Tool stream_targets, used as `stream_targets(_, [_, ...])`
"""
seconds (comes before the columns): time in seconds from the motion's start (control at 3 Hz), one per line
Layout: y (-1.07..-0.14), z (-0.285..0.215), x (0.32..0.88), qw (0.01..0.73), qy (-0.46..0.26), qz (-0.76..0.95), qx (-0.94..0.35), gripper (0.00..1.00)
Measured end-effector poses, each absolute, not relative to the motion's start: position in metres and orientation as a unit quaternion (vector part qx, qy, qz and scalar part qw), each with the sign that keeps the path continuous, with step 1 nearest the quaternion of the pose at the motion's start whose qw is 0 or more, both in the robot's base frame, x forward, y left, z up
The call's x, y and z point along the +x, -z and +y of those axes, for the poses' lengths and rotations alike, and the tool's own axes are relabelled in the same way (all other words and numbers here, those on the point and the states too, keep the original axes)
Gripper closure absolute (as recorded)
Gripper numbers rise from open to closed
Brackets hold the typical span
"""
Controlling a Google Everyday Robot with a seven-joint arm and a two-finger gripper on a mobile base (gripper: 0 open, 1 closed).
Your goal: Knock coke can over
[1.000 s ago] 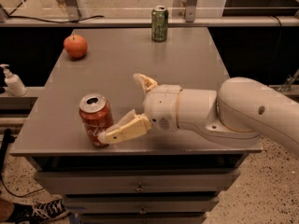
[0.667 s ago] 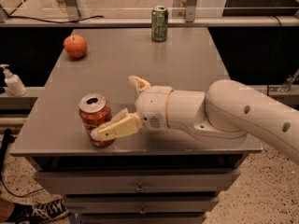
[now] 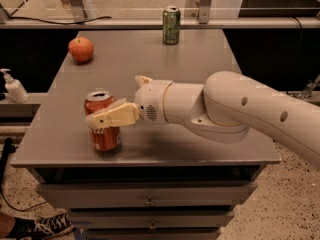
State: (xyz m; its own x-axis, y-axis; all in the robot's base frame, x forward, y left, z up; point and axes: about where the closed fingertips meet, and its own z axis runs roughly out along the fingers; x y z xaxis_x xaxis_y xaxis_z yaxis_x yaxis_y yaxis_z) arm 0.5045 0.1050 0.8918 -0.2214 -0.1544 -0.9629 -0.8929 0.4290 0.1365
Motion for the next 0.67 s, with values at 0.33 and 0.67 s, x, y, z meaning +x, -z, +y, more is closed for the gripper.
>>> stream_targets(0.33, [-0.905, 0.107, 0.53, 0.485, -0.373, 0.709, -0.352, 0.0])
stream_targets(0.67, [-0.908, 0.106, 0.542, 0.479, -0.374, 0.722, -0.33, 0.0])
